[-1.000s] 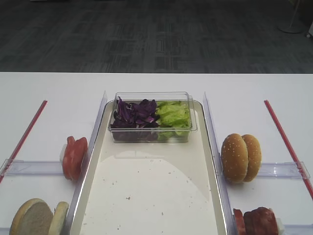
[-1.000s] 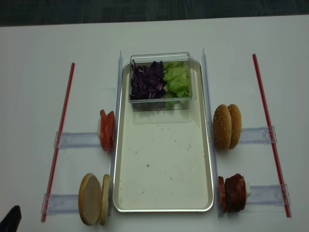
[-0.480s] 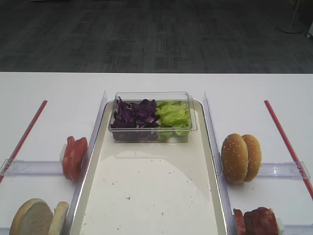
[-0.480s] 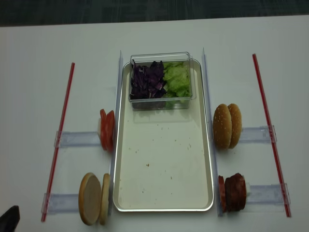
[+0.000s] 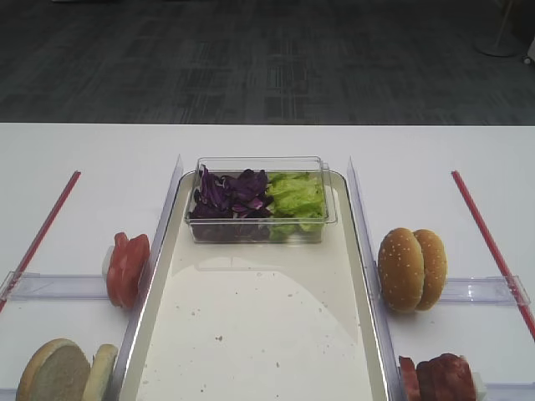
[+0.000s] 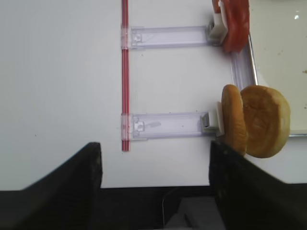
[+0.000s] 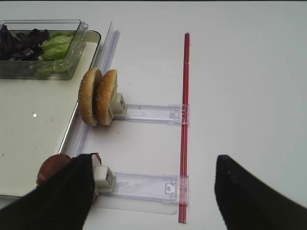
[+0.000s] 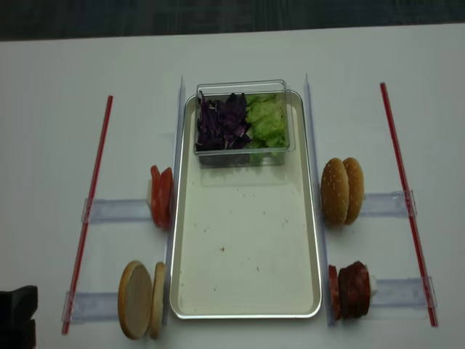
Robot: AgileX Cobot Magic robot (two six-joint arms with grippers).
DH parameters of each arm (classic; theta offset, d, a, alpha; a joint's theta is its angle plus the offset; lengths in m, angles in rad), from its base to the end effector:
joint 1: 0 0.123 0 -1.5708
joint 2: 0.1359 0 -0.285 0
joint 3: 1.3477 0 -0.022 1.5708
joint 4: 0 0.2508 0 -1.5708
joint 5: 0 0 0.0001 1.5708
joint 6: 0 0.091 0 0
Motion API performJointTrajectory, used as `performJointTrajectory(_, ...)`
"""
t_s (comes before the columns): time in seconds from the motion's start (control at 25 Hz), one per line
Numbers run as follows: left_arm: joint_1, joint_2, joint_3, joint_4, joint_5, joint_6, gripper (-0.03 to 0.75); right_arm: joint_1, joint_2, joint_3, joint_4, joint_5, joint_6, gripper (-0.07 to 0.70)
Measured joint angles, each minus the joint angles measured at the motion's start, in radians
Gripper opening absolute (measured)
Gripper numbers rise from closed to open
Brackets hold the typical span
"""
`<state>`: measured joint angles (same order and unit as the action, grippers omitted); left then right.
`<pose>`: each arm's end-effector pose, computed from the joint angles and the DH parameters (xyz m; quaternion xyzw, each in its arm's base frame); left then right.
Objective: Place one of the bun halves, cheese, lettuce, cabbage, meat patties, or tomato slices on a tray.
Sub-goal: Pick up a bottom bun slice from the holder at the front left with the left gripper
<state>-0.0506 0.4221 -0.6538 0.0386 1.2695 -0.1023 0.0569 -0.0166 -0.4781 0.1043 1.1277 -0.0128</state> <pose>0.0424 0.0012 0.2994 -0.0248 0.9518 -0.0041 0.3057 -0.0085 0.0081 0.2662 -0.0339 0.8697 0.0628 0.4884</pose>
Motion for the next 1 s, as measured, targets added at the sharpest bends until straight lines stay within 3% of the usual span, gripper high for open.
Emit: performJointTrajectory(1.0, 0.000, 0.442, 0.000, -0.078, -0.028, -0.003, 0.439, 0.000, 0.000, 0.000, 0.000, 0.000, 0.000, 0.549)
